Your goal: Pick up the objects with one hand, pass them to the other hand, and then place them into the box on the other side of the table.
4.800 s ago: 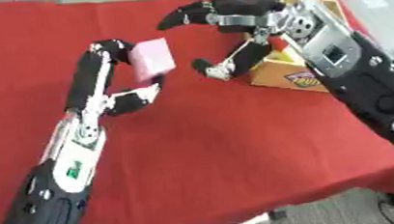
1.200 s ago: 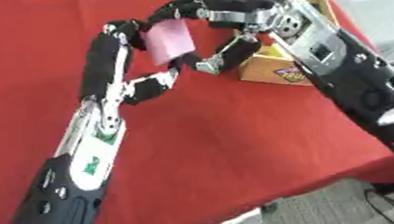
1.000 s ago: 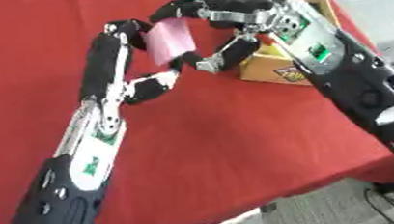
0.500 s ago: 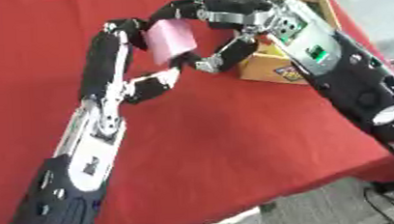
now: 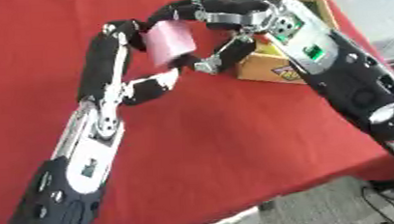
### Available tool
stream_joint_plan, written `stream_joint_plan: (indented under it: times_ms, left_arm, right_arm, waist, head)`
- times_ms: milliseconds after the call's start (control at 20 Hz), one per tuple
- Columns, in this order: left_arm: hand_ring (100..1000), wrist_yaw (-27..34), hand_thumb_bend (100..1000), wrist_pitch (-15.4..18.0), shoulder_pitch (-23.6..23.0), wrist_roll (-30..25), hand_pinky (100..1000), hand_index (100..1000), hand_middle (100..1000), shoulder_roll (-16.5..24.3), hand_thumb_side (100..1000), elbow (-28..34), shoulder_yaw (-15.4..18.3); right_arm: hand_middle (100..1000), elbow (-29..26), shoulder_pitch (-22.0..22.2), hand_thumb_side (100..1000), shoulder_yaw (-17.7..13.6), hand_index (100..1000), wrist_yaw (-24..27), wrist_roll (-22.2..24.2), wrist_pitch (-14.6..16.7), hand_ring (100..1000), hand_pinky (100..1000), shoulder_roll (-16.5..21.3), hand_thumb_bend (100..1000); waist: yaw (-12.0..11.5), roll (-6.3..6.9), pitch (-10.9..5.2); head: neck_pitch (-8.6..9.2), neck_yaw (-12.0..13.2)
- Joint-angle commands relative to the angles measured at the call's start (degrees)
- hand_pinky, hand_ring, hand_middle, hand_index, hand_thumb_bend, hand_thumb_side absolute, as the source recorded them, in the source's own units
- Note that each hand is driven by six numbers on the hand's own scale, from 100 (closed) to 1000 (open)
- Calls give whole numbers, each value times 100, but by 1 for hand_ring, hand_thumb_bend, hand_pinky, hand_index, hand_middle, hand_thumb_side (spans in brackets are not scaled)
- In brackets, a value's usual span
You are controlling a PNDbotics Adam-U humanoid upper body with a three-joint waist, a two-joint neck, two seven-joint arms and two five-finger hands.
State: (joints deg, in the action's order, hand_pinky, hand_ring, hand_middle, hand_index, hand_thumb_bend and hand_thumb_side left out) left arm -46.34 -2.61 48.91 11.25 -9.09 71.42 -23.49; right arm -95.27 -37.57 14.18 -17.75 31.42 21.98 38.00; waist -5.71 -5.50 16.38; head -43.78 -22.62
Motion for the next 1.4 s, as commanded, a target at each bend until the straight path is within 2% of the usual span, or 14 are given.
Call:
stream_joint_plan:
  times_ms: [50,200,250,350,400,450,700,750,850,950,1100,1300,1400]
  left_arm:
    - [535,-61,100,31,96,-15,593,487,402,-52,198,168,-69]
    - [538,-93,100,24,91,-10,596,496,409,-54,171,149,-64]
    - [540,-101,100,20,90,-11,600,504,416,-56,143,143,-64]
    - [543,-105,100,10,87,-6,605,514,424,-61,101,137,-61]
    - [543,-103,100,4,88,2,605,514,424,-61,101,138,-61]
    - [544,-96,100,-6,86,16,606,524,429,-63,100,139,-56]
    - [552,-61,100,-59,81,74,613,559,448,-68,100,126,-61]
    - [562,-57,100,-68,79,81,624,614,466,-70,100,118,-60]
    - [585,-41,100,-81,76,104,652,669,490,-72,100,98,-55]
    - [605,-37,189,-92,75,120,671,718,513,-74,100,81,-53]
    - [622,-46,247,-103,74,152,675,759,537,-77,100,71,-52]
    - [673,-85,368,-146,72,199,697,811,593,-76,100,50,-48]
    - [698,-113,443,-159,72,232,714,833,619,-76,142,45,-48]
  right_arm:
    - [777,-24,-69,100,-51,879,116,12,-52,1000,1000,78,100]
    - [710,-47,-67,100,-44,820,246,53,-105,1000,1000,83,100]
    - [640,-53,-68,100,-45,774,283,67,-120,1000,992,84,100]
    - [563,-59,-68,100,-50,726,352,89,-146,1000,976,85,100]
    - [563,-59,-68,100,-52,726,380,96,-156,1000,976,86,100]
    - [507,-58,-65,100,-50,683,407,106,-164,992,952,84,100]
    - [457,-51,-58,100,-54,624,553,123,-199,924,916,72,100]
    - [454,-55,-57,100,-56,619,585,116,-203,907,900,72,100]
    - [453,-64,-56,107,-60,617,646,106,-212,895,888,72,100]
    - [460,-74,-55,130,-62,623,698,101,-217,885,878,73,100]
    - [469,-92,-53,175,-67,635,770,78,-215,873,865,73,100]
    - [466,-111,-49,175,-73,633,844,73,-223,869,860,79,100]
    - [465,-118,-47,175,-80,631,870,74,-231,868,859,82,100]
  waist:
    - [14,6,-82]
    - [21,10,-78]
    - [24,11,-77]
    - [29,14,-75]
    - [31,14,-74]
    - [34,14,-73]
    - [36,8,-74]
    - [35,5,-74]
    - [32,1,-73]
    - [30,-1,-73]
    - [28,-3,-74]
    - [26,-6,-77]
    - [28,-7,-77]
  head:
    - [-34,-30]
    - [-34,-44]
    - [-34,-52]
    - [-34,-71]
    - [-34,-78]
    - [-34,-85]
    - [-34,-97]
    - [-34,-103]
    - [-34,-113]
    - [-34,-115]
    - [-34,-128]
    - [-34,-140]
    - [-34,-145]
